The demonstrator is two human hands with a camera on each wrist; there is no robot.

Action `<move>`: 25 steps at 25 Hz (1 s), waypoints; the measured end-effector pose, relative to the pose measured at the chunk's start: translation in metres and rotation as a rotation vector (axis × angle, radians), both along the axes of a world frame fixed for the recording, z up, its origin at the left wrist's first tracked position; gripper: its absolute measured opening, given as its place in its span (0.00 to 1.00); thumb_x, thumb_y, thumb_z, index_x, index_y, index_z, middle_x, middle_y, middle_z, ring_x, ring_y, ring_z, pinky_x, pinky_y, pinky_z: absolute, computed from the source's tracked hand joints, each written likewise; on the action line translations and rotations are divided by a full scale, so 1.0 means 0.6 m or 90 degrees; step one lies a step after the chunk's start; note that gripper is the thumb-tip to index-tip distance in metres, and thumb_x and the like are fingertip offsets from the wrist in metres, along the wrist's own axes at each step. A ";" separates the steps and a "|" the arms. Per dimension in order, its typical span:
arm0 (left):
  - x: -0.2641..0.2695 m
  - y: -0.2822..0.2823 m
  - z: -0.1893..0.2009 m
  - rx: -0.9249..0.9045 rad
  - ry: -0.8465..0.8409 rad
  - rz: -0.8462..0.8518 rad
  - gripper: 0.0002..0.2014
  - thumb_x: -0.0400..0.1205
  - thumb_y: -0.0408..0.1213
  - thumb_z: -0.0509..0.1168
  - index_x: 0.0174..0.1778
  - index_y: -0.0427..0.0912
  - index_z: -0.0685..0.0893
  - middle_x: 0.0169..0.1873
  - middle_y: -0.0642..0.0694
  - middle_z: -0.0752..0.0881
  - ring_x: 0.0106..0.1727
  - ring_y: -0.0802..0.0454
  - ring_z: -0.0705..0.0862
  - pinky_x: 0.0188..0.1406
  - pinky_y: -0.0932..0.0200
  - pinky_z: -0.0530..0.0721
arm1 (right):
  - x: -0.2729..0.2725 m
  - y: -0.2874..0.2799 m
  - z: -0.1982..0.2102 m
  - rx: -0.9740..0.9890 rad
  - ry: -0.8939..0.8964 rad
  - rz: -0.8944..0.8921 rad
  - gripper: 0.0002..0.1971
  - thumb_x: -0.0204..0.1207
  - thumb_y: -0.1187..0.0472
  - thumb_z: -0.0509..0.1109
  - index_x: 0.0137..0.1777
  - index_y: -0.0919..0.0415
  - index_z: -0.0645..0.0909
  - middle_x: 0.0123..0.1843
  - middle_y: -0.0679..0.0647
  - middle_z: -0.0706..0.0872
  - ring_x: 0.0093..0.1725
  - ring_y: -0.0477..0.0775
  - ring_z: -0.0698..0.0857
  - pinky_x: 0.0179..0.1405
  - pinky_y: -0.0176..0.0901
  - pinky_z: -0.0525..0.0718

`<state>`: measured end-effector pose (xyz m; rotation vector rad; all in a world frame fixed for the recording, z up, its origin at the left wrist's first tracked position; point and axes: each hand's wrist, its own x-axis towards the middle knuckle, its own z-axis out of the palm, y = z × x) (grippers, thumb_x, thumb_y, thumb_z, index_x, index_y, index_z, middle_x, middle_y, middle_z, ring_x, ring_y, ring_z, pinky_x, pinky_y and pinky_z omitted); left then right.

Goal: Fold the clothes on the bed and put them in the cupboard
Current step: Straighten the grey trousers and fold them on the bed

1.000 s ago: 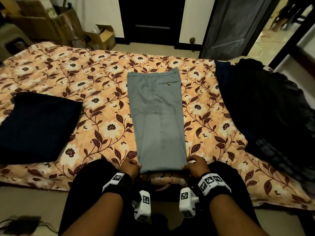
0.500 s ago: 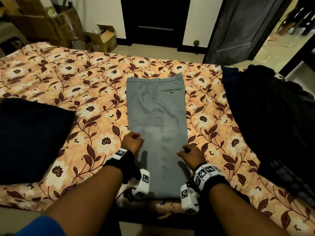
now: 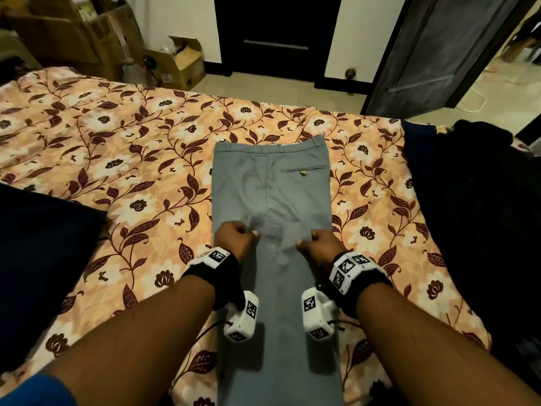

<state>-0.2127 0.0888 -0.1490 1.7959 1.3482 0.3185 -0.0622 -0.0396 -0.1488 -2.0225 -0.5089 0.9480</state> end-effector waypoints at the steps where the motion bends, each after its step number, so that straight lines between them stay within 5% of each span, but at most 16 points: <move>1: 0.004 0.013 0.008 0.031 -0.040 0.011 0.17 0.78 0.43 0.71 0.33 0.30 0.83 0.27 0.39 0.78 0.31 0.46 0.74 0.30 0.56 0.71 | 0.012 0.016 0.011 0.018 -0.034 0.002 0.06 0.74 0.60 0.73 0.48 0.61 0.86 0.46 0.59 0.89 0.48 0.62 0.88 0.54 0.55 0.87; 3: 0.007 0.037 0.040 0.033 -0.113 0.031 0.19 0.83 0.46 0.67 0.55 0.31 0.85 0.42 0.39 0.85 0.42 0.48 0.80 0.43 0.57 0.76 | 0.038 0.040 0.041 0.010 -0.068 0.026 0.16 0.76 0.52 0.71 0.57 0.61 0.81 0.51 0.61 0.87 0.51 0.64 0.86 0.54 0.54 0.86; 5: -0.005 0.044 0.058 -0.020 -0.162 0.006 0.30 0.84 0.51 0.64 0.79 0.41 0.68 0.67 0.44 0.81 0.63 0.46 0.81 0.65 0.53 0.77 | 0.050 0.036 0.057 -0.083 -0.059 0.084 0.28 0.76 0.48 0.72 0.72 0.59 0.72 0.64 0.63 0.82 0.59 0.65 0.83 0.60 0.55 0.83; 7: -0.049 -0.007 0.053 -0.062 -0.120 -0.034 0.36 0.84 0.50 0.65 0.85 0.44 0.58 0.79 0.43 0.70 0.74 0.42 0.75 0.75 0.48 0.72 | 0.022 -0.020 0.051 -0.147 -0.046 0.098 0.29 0.77 0.52 0.73 0.75 0.61 0.70 0.72 0.62 0.77 0.66 0.62 0.80 0.62 0.47 0.79; 9: -0.122 -0.106 0.006 -0.088 -0.105 -0.012 0.36 0.81 0.43 0.70 0.84 0.45 0.61 0.80 0.43 0.68 0.77 0.41 0.72 0.77 0.44 0.70 | -0.052 -0.117 0.029 -0.114 -0.004 0.010 0.25 0.76 0.52 0.73 0.70 0.59 0.75 0.71 0.57 0.77 0.63 0.58 0.80 0.58 0.41 0.79; 13: -0.229 -0.273 -0.056 -0.138 0.008 0.199 0.36 0.75 0.46 0.71 0.78 0.47 0.67 0.70 0.38 0.76 0.67 0.36 0.78 0.69 0.39 0.76 | -0.188 -0.273 -0.034 -0.168 0.008 -0.125 0.29 0.71 0.58 0.74 0.72 0.55 0.71 0.68 0.58 0.73 0.65 0.61 0.76 0.67 0.55 0.77; 16: -0.247 -0.282 -0.044 -0.225 -0.009 0.229 0.24 0.74 0.43 0.74 0.63 0.37 0.80 0.53 0.39 0.85 0.55 0.37 0.83 0.60 0.45 0.81 | -0.218 -0.300 -0.034 -0.170 0.077 -0.175 0.22 0.74 0.64 0.72 0.66 0.60 0.72 0.60 0.62 0.81 0.57 0.62 0.81 0.57 0.48 0.79; 20: -0.250 -0.257 0.000 -0.338 -0.048 0.211 0.08 0.73 0.32 0.77 0.40 0.35 0.84 0.38 0.36 0.86 0.38 0.40 0.84 0.41 0.47 0.86 | -0.209 -0.302 -0.012 -0.129 0.181 -0.256 0.05 0.77 0.64 0.71 0.46 0.66 0.80 0.33 0.62 0.82 0.27 0.55 0.77 0.29 0.44 0.76; 22: -0.254 -0.253 0.023 -0.375 -0.063 0.201 0.09 0.74 0.27 0.75 0.37 0.35 0.80 0.35 0.35 0.84 0.33 0.41 0.81 0.30 0.50 0.83 | -0.208 -0.311 0.011 -0.106 0.214 -0.268 0.05 0.78 0.66 0.70 0.42 0.64 0.77 0.31 0.62 0.81 0.24 0.55 0.77 0.23 0.42 0.77; 25: -0.278 -0.253 0.073 -0.382 -0.108 0.149 0.10 0.74 0.25 0.75 0.41 0.33 0.79 0.41 0.30 0.85 0.38 0.38 0.84 0.36 0.37 0.88 | -0.216 -0.337 0.071 -0.037 0.179 -0.231 0.09 0.75 0.72 0.72 0.43 0.62 0.74 0.35 0.63 0.83 0.27 0.57 0.81 0.19 0.40 0.80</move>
